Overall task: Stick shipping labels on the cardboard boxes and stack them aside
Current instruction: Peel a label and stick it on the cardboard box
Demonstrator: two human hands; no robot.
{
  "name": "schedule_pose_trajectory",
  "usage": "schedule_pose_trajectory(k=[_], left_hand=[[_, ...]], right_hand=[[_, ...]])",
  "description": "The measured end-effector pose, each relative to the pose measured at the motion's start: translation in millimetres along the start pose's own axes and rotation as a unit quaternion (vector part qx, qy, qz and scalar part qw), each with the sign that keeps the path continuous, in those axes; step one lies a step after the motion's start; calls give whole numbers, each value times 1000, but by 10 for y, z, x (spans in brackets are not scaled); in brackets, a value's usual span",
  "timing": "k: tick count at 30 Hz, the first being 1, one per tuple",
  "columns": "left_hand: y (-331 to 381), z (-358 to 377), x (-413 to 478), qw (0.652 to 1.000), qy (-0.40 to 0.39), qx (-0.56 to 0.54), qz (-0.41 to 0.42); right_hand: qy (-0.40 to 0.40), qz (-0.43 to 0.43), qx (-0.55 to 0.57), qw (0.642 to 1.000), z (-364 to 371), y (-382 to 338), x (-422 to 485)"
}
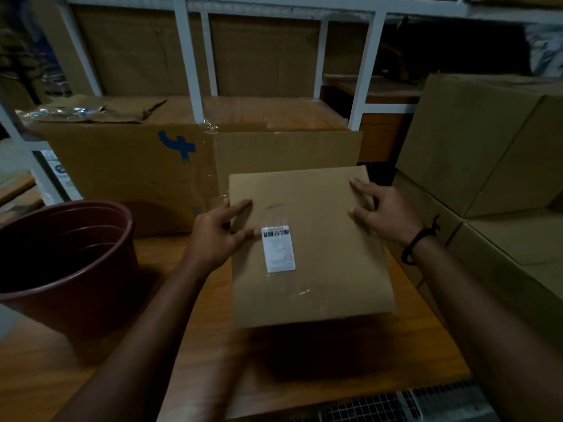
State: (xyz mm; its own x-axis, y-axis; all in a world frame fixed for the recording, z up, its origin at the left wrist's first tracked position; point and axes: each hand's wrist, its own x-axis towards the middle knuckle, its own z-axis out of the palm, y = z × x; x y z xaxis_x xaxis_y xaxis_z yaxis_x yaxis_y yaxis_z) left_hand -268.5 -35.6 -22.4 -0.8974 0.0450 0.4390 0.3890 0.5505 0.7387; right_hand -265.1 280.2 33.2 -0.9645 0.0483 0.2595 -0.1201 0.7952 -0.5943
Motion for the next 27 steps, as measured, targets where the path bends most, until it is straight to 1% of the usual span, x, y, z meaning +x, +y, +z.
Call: schedule_pose_trajectory(k=[2,5,8,12,15,18,20,21,22,24,25,26,27], left_hand=[[16,-35,99,998,-17,-22,-52],[-59,-59,233,995,-34,-24,-95],[-115,14,326,986,-58,-41,-150],[-199,122,323,982,-80,-16,-170],[-236,184,302,982,-93,8,-164],[-240,207,288,983,-92,32,-158],[-238,189,238,979,-104,4,-174],[-240,182,205,977,-116,-15,-179],[-245,179,165,975,-129,-29,-179],[-252,187,96,971,-153,-37,-180],[-249,197,71,970,-161,-31,-181],[-245,209,54,969,-165,-21,-183],[-239,221,45,968,-166,-10,-186]], right_hand=[[-17,21,-27,999,6,-25,131],[-74,50,-36,995,62,-32,335],[-114,81,-44,989,153,-35,484],[-138,100,-36,985,355,8,545],[-153,105,-39,982,472,50,552],[-144,113,-9,983,559,112,563],[-144,102,-2,984,591,127,560],[-146,91,-23,985,614,136,568],[-141,80,-63,985,632,135,583],[-113,54,-180,976,657,46,585],[-95,26,-224,970,676,-26,569],[-86,-5,-233,969,707,-104,542],[-88,-34,-216,972,744,-193,506]])
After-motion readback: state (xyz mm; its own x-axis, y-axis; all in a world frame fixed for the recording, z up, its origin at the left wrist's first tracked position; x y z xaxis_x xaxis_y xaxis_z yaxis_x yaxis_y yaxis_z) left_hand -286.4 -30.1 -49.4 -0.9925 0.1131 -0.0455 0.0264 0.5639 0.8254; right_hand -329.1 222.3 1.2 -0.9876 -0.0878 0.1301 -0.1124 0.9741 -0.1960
